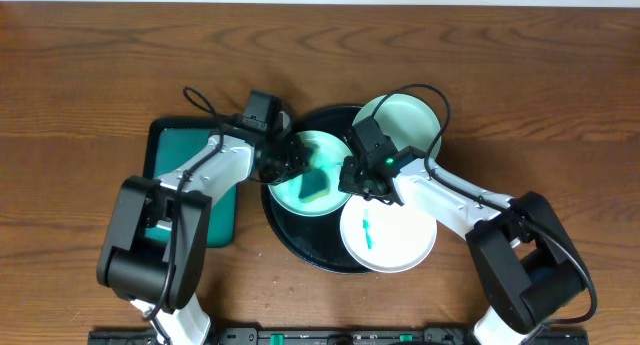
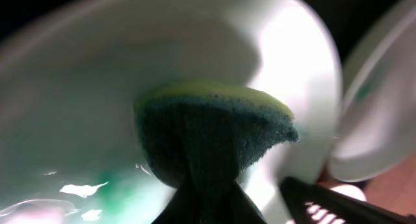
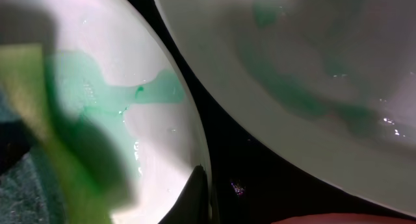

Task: Clean dirty plates on tray and stack at the side
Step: 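Carry the sponge with the left gripper onto the left plate, then scrub the left plate with the sponge while the right gripper holds it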

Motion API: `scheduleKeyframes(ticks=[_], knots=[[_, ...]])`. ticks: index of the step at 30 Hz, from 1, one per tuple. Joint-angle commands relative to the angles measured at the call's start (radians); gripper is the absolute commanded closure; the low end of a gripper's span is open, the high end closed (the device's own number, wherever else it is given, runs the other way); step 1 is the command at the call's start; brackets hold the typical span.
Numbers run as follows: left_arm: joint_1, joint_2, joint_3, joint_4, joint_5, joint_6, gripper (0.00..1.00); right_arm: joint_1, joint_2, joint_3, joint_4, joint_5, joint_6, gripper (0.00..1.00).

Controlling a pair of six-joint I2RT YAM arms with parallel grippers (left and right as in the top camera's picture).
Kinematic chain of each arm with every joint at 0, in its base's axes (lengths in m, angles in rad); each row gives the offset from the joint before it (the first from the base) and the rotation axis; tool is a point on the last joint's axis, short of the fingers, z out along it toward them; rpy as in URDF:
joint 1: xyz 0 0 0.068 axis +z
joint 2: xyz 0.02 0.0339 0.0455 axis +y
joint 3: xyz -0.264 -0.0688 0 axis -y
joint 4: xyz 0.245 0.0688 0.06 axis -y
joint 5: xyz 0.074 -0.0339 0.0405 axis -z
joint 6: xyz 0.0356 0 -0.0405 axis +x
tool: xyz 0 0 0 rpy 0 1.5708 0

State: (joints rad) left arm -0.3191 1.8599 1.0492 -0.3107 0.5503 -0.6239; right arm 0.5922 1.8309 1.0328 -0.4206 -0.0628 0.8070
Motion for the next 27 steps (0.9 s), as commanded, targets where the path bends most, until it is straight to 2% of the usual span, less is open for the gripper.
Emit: scheduleKeyframes(ticks=[1,7,9,13,17,23,27], knots=[[-0.067,0.024,-0.003,0.022,0.097,-0.037,0.93,0.005,0.004,-0.012,-0.02,0.013,-0.019,0.99],[-0.093,0.031,-0.003,0.068,0.075,-0.018,0.93,0.005,0.004,-0.012,-0.025,0.013,-0.019,0.99],[-0.088,0.031,-0.003,0.054,-0.035,0.025,0.93,0.005,0.004,-0.012,-0.026,0.013,-0.019,0.99],[-0.067,0.031,-0.003,-0.064,-0.402,0.076,0.93,0.005,0.004,-0.012,-0.05,0.013,-0.019,0.99],[-0.034,0.031,0.021,-0.185,-0.699,0.1,0.93,0.005,0.004,-0.014,-0.062,0.013,-0.019,0.99],[-0.027,0.031,0.093,-0.278,-0.929,0.134,0.93,0.005,0.004,-0.015,-0.066,0.014,-0.02,0.99],[-0.034,0.031,0.139,-0.322,-0.958,0.174,0.93,0.005,0.004,-0.015,-0.066,0.014,-0.023,0.99]])
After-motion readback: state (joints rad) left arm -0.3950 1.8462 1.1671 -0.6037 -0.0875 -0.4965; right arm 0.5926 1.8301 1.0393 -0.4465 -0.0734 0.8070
